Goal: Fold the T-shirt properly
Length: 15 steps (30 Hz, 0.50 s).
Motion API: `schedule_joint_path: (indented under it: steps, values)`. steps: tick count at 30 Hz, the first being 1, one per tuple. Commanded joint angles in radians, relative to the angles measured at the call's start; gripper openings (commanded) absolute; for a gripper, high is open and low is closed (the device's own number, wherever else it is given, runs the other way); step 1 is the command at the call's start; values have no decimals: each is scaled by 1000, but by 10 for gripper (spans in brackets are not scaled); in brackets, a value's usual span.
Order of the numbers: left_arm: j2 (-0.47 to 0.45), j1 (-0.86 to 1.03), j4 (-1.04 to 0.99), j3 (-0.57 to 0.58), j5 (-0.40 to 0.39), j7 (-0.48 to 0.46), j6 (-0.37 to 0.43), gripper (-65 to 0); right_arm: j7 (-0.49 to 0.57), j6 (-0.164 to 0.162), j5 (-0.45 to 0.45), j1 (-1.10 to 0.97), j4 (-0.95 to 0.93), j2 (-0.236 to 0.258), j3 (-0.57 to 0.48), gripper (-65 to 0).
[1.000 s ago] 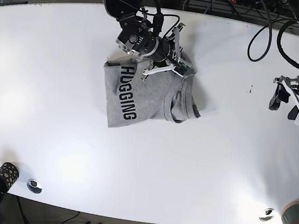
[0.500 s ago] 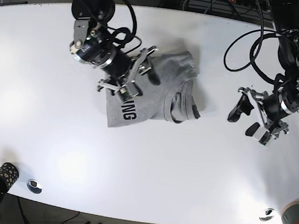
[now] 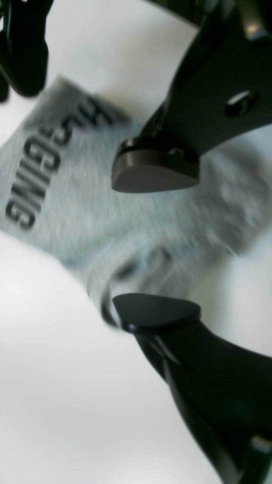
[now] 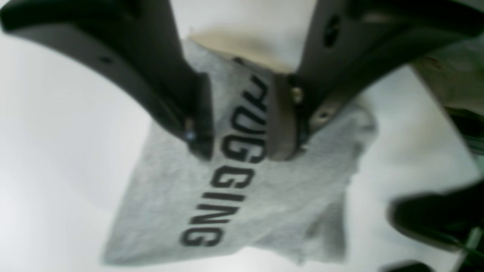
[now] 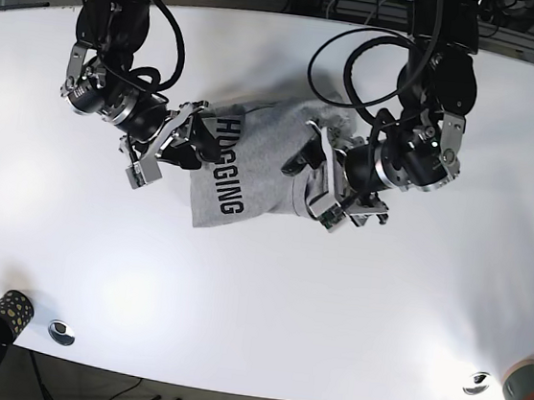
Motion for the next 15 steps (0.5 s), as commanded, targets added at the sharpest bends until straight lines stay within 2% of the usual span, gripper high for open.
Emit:
schedule_joint_path:
  steps: [1,8,13,15]
  values:
    - [6,0,16,1,13,-14,-1,-265,23,7,98,0,-6,19,2,-490]
    - [6,33,-31,-2,18,-16,-1,-265,29,7,116,0,-136,-9,-3,-503]
    - [6,31,-142,4,12,-23,-1,-265,64,7,116,32,-279,14,-3,-503]
    - [6,31,-160,17,18,-23,1,-265,80,7,116,34,-325,39,-3,-503]
